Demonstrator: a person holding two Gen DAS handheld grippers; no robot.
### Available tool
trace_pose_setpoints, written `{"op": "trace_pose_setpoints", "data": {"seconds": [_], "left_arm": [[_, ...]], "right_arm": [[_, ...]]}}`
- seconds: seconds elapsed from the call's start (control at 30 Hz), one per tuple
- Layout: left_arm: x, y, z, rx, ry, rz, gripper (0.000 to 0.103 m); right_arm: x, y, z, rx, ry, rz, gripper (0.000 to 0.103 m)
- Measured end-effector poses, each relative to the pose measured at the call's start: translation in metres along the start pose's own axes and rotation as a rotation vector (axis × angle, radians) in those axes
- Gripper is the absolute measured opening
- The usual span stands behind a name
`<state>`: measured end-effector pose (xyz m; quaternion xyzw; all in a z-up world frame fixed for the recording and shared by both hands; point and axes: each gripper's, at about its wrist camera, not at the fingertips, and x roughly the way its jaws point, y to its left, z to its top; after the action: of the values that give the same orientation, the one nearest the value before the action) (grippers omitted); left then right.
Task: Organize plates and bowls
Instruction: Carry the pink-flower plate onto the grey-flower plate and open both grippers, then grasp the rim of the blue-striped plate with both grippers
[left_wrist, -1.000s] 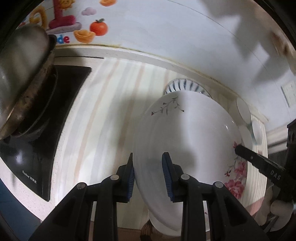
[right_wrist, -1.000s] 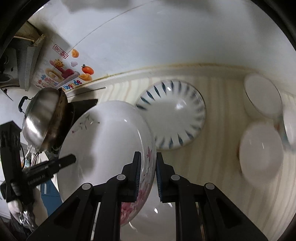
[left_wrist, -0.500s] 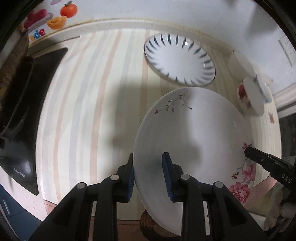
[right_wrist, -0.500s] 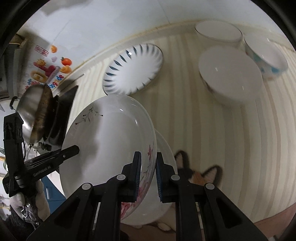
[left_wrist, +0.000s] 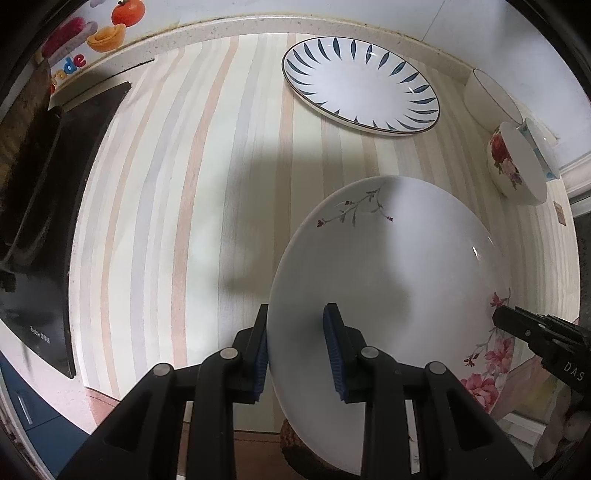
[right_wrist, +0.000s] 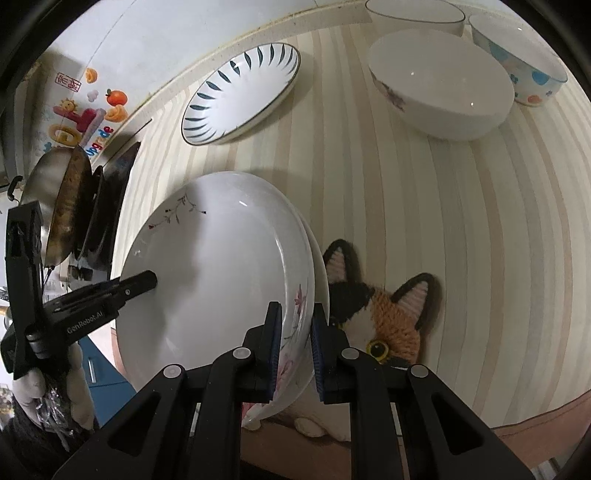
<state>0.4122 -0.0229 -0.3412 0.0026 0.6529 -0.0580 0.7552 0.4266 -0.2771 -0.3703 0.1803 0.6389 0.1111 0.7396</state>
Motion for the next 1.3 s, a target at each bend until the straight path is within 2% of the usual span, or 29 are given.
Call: {"op": "trace_pose_setpoints", "data": {"seconds": [0.23, 0.33, 0.7, 0.8, 0.87, 0.97, 1.07, 1.2, 1.3], "left_arm": [[0.009, 0.003, -0.003, -0.011, 0.043, 0.034, 0.025], [0.009, 0.0, -0.004, 0.006, 0.038, 0.049, 0.025], [0.009, 0.004, 0.001, -0.001, 0.062, 0.034, 0.025], [0.003, 0.009, 0.008, -0.018, 0.061, 0.04, 0.025], [-0.007, 0.016, 0.014, -0.035, 0.045, 0.041, 0.025], [-0.028, 0.023, 0.036, -0.065, -0.004, 0.035, 0.026], [-0.038, 0.032, 0.076, -0.112, -0.034, -0.009, 0.029], [-0.024, 0.039, 0.135, -0.173, -0.018, -0.074, 0.029], [-0.002, 0.039, 0.179, -0.188, 0.01, -0.109, 0.029]], "right_arm": [[0.012, 0.006, 0.004, -0.011, 0.049, -0.012, 0.017], [0.014, 0.007, 0.007, 0.009, 0.065, -0.008, 0.02], [0.012, 0.01, 0.022, 0.011, 0.163, -0.025, 0.023], [0.01, 0.012, 0.029, -0.001, 0.188, -0.062, 0.025], [0.006, 0.013, 0.035, -0.008, 0.191, -0.049, 0.026], [-0.013, 0.019, 0.057, -0.02, 0.153, -0.04, 0.026], [-0.031, 0.026, 0.092, -0.024, 0.086, -0.001, 0.026], [-0.031, 0.032, 0.159, -0.04, 0.005, 0.006, 0.031], [-0.01, 0.029, 0.21, -0.02, 0.002, 0.017, 0.031]]}}
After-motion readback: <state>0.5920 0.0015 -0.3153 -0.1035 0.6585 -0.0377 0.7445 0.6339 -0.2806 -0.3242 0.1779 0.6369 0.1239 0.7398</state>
